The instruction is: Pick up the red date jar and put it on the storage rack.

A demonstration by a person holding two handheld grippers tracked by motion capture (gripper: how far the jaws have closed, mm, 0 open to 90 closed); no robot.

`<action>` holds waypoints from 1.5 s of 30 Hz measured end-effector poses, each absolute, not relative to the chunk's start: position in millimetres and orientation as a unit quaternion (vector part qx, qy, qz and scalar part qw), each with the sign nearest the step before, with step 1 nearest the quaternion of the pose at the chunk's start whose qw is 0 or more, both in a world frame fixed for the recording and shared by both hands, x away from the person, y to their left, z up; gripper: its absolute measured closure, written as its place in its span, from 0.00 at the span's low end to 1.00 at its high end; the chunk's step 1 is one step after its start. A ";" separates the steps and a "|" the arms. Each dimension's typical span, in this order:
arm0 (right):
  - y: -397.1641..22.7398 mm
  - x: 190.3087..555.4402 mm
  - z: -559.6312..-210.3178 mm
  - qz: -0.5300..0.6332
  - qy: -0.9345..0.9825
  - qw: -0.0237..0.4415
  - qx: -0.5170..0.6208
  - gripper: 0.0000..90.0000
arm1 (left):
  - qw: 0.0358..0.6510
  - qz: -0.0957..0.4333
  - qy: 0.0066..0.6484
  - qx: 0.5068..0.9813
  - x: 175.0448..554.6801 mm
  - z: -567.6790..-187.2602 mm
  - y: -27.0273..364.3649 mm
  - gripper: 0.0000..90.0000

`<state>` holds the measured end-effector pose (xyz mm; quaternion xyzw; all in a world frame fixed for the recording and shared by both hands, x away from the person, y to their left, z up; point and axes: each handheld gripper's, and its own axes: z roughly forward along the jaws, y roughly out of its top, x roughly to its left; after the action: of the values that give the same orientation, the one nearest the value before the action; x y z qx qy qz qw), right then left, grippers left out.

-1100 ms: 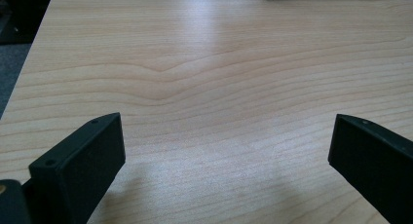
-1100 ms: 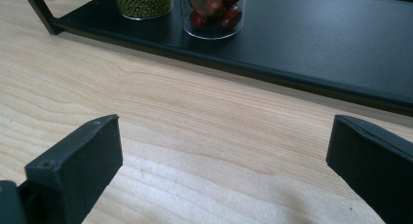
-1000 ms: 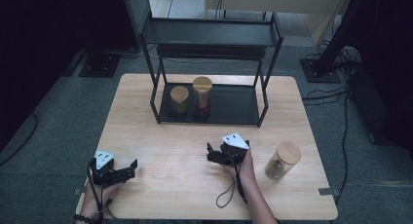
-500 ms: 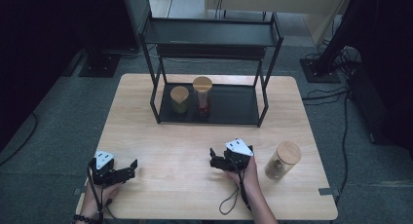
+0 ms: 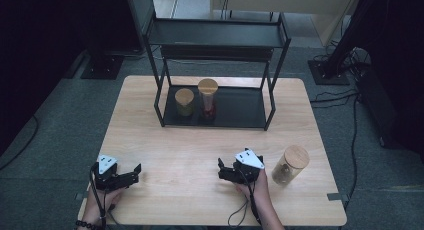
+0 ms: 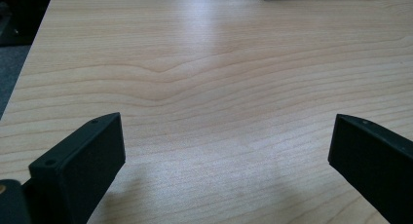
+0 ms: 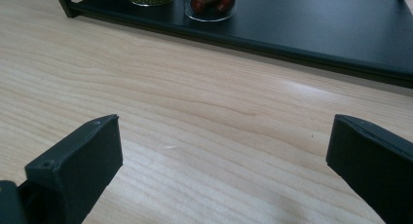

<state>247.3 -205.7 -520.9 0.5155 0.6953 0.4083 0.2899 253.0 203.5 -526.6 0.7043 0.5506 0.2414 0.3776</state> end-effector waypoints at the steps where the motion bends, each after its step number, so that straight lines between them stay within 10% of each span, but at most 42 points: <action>1: -206.0 245.9 -520.8 0.408 0.696 0.290 0.515 0.00 | 0.378 0.241 0.551 0.704 253.0 -526.6 203.6 0.00; 45: -236.5 188.7 -518.2 0.399 0.707 0.308 0.496 0.00 | 0.380 0.240 0.552 0.703 253.0 -526.7 204.2 0.00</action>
<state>188.7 -236.5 -518.2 0.4956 0.7071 0.3994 0.3081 253.0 204.2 -526.7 0.7026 0.5516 0.2403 0.3799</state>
